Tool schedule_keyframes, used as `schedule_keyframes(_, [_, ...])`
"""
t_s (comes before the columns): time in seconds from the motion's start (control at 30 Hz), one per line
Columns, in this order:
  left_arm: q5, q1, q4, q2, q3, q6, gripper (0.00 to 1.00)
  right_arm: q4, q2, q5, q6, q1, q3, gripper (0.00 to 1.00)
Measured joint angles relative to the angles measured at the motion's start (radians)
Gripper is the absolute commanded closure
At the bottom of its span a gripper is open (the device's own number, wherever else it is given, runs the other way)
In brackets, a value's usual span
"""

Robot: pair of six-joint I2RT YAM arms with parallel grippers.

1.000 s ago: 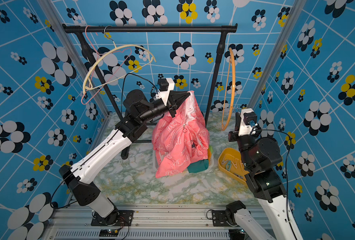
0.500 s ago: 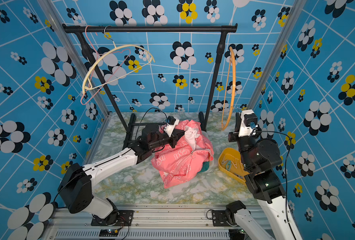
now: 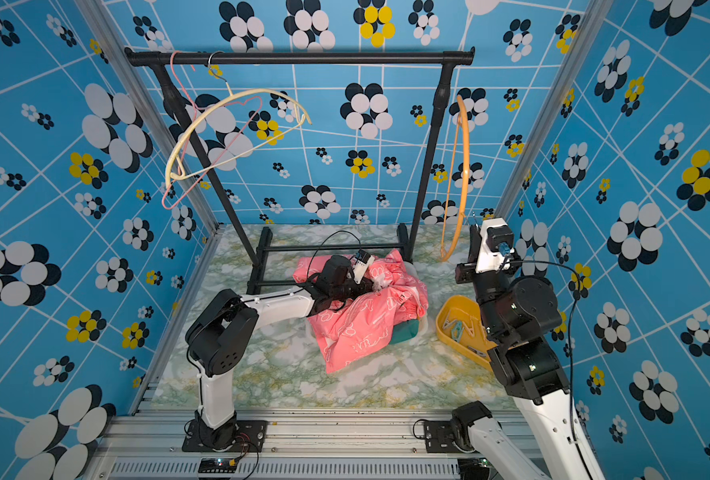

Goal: Remove the clothespins securing jackets to the hanger
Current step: Place the jacket in the basket.

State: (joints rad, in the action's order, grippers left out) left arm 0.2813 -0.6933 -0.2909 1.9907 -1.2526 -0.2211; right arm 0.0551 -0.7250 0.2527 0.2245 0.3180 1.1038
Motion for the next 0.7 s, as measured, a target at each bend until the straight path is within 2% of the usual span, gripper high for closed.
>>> schedule_keyframes(0.3, [-0.002,0.002,-0.068,0.033,-0.007,-0.019,1.00,0.001,0.002,-0.001,-0.012,0.000,0.003,1.00])
schedule_keyframes(0.33, [-0.008,0.002,-0.072,0.021,0.008,-0.016,0.92,0.002,-0.003,-0.003,-0.016,0.000,0.003,1.00])
schedule_keyframes(0.43, [-0.046,0.004,-0.037,-0.071,0.074,0.019,0.56,0.010,-0.022,-0.021,-0.032,0.000,0.008,1.00])
schedule_keyframes(0.47, [-0.060,0.005,-0.007,-0.123,0.098,0.040,0.29,0.011,-0.030,-0.030,-0.038,0.000,0.011,1.00])
schedule_keyframes(0.5, [-0.073,0.007,0.022,-0.174,0.114,0.055,0.16,0.015,-0.040,-0.040,-0.045,0.000,0.017,1.00])
schedule_keyframes(0.57, [-0.097,0.008,0.071,-0.278,0.129,0.085,0.08,0.016,-0.056,-0.058,-0.056,0.000,0.027,1.00])
schedule_keyframes(0.7, [-0.128,0.012,0.108,-0.478,0.127,0.118,0.05,0.016,-0.073,-0.085,-0.076,0.000,0.038,1.00])
